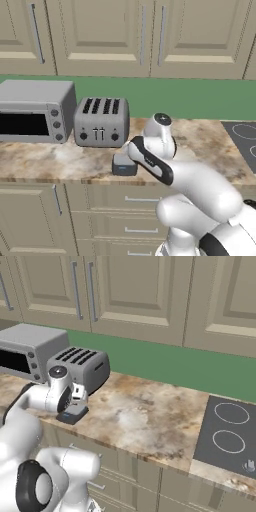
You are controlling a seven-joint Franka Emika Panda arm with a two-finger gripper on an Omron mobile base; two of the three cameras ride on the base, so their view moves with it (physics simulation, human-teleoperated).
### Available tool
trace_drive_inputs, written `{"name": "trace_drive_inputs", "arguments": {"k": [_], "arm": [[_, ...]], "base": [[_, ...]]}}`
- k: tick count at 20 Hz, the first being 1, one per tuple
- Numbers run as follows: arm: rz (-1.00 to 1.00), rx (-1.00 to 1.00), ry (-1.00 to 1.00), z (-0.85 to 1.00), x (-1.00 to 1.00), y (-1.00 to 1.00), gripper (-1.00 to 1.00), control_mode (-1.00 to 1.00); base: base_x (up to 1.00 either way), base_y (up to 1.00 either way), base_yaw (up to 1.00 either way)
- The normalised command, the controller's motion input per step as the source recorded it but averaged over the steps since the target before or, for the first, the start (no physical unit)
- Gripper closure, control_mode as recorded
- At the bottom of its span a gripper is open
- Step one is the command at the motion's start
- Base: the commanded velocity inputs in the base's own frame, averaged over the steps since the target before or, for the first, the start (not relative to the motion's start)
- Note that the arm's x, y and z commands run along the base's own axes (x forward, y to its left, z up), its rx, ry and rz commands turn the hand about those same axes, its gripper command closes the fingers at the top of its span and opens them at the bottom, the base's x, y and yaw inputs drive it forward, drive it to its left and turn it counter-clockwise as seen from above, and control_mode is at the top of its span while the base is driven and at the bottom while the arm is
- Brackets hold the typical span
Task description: Take the steak from the fridge and place it on the digital scale on the counter by the fridge. Wait a few seconds for a reading, then move it to the plate on the dining counter.
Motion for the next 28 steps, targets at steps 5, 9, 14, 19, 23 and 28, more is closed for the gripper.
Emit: {"name": "trace_drive_inputs", "arguments": {"k": [5, 9, 14, 19, 23, 28], "arm": [[0.03, 0.00, 0.00, -0.32, 0.26, 0.16, 1.00, -1.00], [0.02, -0.01, 0.00, -0.34, 0.18, 0.12, 1.00, -1.00], [0.01, -0.01, 0.00, -0.34, 0.08, 0.13, 1.00, -1.00], [0.00, -0.01, 0.00, -0.22, 0.13, 0.05, 1.00, -1.00], [0.00, 0.00, 0.00, -0.12, 0.16, 0.00, 1.00, -1.00], [0.00, 0.00, 0.00, -0.08, 0.17, 0.00, 1.00, -1.00]], "base": [[0.00, 0.00, 0.00], [0.00, 0.00, 0.00], [0.00, 0.00, 0.00], [0.00, 0.00, 0.00], [0.00, 0.00, 0.00], [0.00, 0.00, 0.00]]}}
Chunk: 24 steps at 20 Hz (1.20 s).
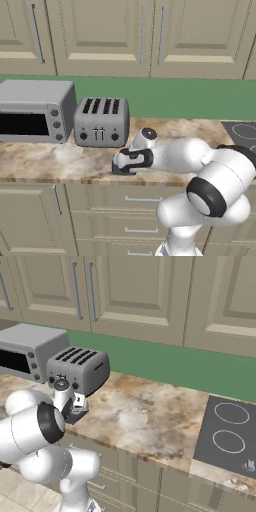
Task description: Take the steak from the fridge and place it on the digital scale on the counter by the fridge. Wait a few seconds for a reading, then move it to the plate on the dining counter.
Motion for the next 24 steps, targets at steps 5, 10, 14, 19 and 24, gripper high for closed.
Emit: {"name": "trace_drive_inputs", "arguments": {"k": [5, 10, 14, 19, 24], "arm": [[0.00, 0.00, 0.00, -0.12, 0.18, 0.00, 1.00, -1.00], [0.00, 0.00, 0.00, -0.13, 0.19, 0.00, 1.00, -1.00], [0.00, 0.00, 0.00, -0.15, 0.00, 0.00, 1.00, -1.00], [0.00, 0.00, -0.02, -0.11, -0.24, 0.00, -1.00, -1.00], [0.00, 0.00, -0.06, -0.01, -0.39, 0.00, -1.00, -1.00]], "base": [[0.00, 0.00, 0.00], [0.00, 0.00, 0.00], [0.00, 0.00, 0.00], [0.00, 0.00, 0.00], [0.00, 0.00, 0.00]]}}
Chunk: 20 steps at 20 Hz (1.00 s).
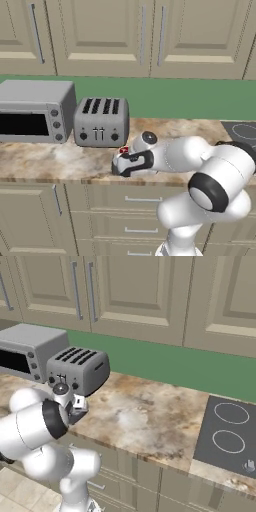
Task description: Take the steak from the fridge and place it on the digital scale on the counter by the fridge. Wait a few seconds for a reading, then move it to the plate on the dining counter.
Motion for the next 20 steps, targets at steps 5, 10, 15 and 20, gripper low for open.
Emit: {"name": "trace_drive_inputs", "arguments": {"k": [5, 10, 15, 20], "arm": [[0.00, 0.00, -0.11, 0.05, -0.28, -0.01, -1.00, -1.00], [0.00, 0.00, -0.11, 0.43, -0.02, 0.00, -1.00, -1.00], [0.00, 0.00, -0.13, 0.84, -0.19, 0.00, -1.00, -1.00], [-0.02, 0.00, -0.07, 0.99, -0.63, 0.00, -1.00, -1.00]], "base": [[0.00, 0.00, 0.00], [0.00, 0.00, 0.00], [0.00, 0.00, 0.00], [0.00, 0.00, 0.00]]}}
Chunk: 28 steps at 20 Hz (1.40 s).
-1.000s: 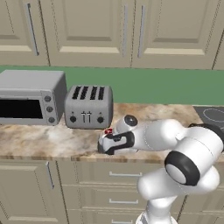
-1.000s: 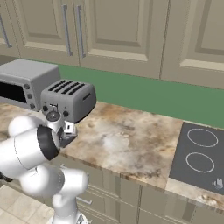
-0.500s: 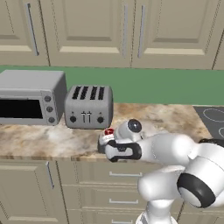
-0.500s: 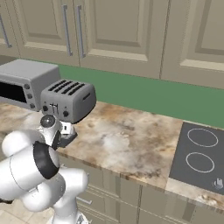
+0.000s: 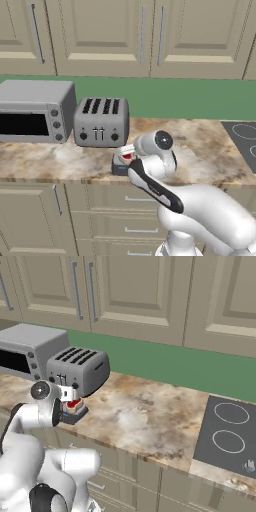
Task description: Take the steak from the fridge and place it on the digital scale on the counter by the fridge. Wait a few seconds for a reading, then move it to the plate on the dining counter.
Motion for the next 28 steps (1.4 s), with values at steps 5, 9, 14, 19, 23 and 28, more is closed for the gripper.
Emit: {"name": "trace_drive_inputs", "arguments": {"k": [5, 9, 14, 19, 23, 28], "arm": [[-0.07, 0.00, 0.01, 0.87, -0.75, -0.07, -1.00, -1.00], [-0.16, 0.00, 0.18, 0.77, -0.68, -0.29, -1.00, -1.00], [-0.15, 0.00, 0.28, 0.68, -0.41, -0.36, -1.00, -1.00], [-0.11, 0.00, 0.34, 0.43, -0.18, -0.28, -1.00, -1.00], [-0.05, 0.00, 0.34, 0.19, -0.09, -0.07, -1.00, -1.00], [-0.03, 0.00, 0.28, 0.01, -0.11, 0.03, -1.00, -1.00]], "base": [[0.00, 0.00, 0.00], [0.00, 0.00, 0.00], [0.00, 0.00, 0.00], [0.00, 0.00, 0.00], [0.00, 0.00, 0.00], [0.00, 0.00, 0.00]]}}
